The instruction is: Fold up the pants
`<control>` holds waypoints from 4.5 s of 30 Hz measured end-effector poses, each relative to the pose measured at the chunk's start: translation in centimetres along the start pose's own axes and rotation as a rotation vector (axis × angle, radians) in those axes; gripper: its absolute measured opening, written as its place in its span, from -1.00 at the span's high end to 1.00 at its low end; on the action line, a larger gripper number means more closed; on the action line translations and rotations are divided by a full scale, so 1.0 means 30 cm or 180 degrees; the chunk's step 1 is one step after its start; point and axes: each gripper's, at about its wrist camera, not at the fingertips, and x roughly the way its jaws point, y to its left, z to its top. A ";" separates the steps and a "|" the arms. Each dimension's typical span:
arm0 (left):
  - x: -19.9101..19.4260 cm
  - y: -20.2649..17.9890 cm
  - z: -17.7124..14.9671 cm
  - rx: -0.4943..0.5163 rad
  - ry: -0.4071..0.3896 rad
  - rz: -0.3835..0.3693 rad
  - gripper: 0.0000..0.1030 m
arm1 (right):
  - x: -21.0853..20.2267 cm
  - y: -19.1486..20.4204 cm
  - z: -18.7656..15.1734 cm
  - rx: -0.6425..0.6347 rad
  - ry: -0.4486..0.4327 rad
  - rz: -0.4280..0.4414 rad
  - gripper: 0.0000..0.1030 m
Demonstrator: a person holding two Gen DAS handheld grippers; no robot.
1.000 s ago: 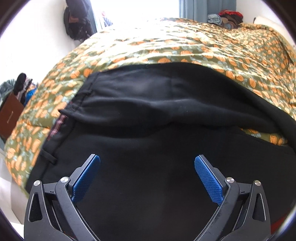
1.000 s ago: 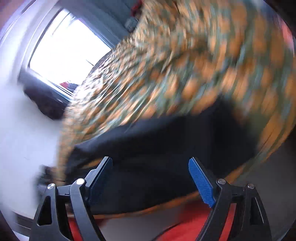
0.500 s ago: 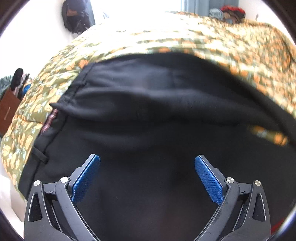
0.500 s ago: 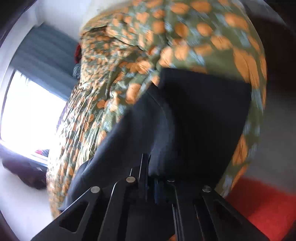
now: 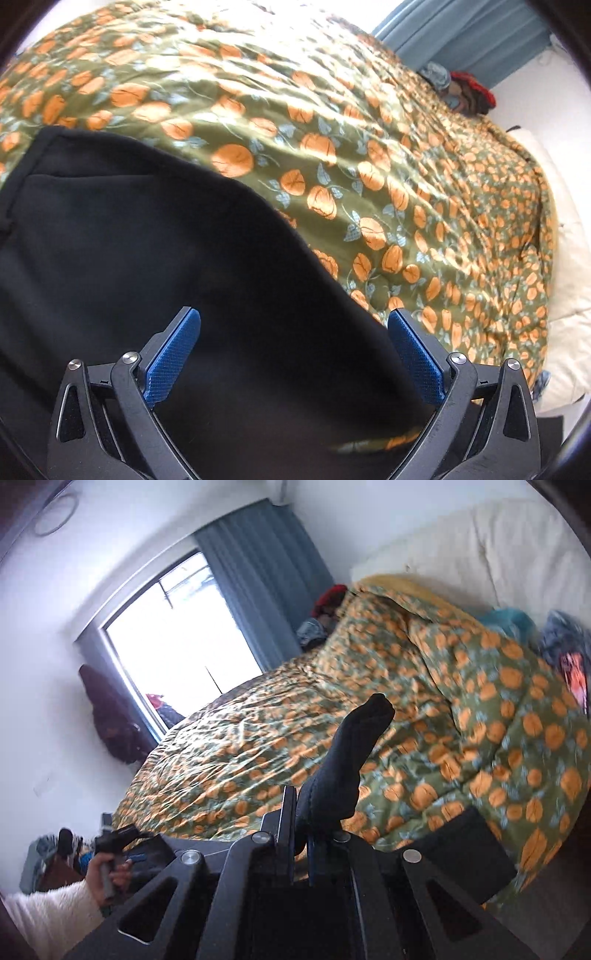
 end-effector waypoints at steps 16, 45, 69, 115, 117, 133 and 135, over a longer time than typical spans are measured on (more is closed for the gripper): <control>-0.439 0.035 -0.015 -0.0199 -0.0582 -0.0676 0.86 | -0.013 -0.116 0.060 -0.0554 0.0221 0.0067 0.92; -0.334 0.202 -0.805 0.0369 0.0181 0.0289 0.82 | 0.272 -0.586 -0.259 -0.0026 0.1702 -0.0911 0.91; -0.495 0.093 -0.942 0.1271 0.0024 0.0585 -0.38 | -0.001 -0.446 -0.216 -0.0332 0.0631 -0.2168 -0.86; -0.083 -0.733 -0.855 0.2768 0.0205 0.0661 -0.65 | -0.014 -0.177 -0.402 -0.1248 0.0601 -0.1322 -0.86; -0.046 -0.738 -0.855 0.2806 0.0251 0.0746 -0.65 | -0.016 -0.183 -0.401 -0.1215 0.0605 -0.1308 -0.86; 0.102 -0.823 -0.966 0.3169 0.0296 0.1013 -0.67 | -0.009 -0.189 -0.402 -0.1207 0.0642 -0.1323 -0.86; 0.096 -0.799 -1.002 0.3179 0.0381 0.0944 -0.67 | -0.011 -0.194 -0.401 -0.1191 0.0649 -0.1324 -0.86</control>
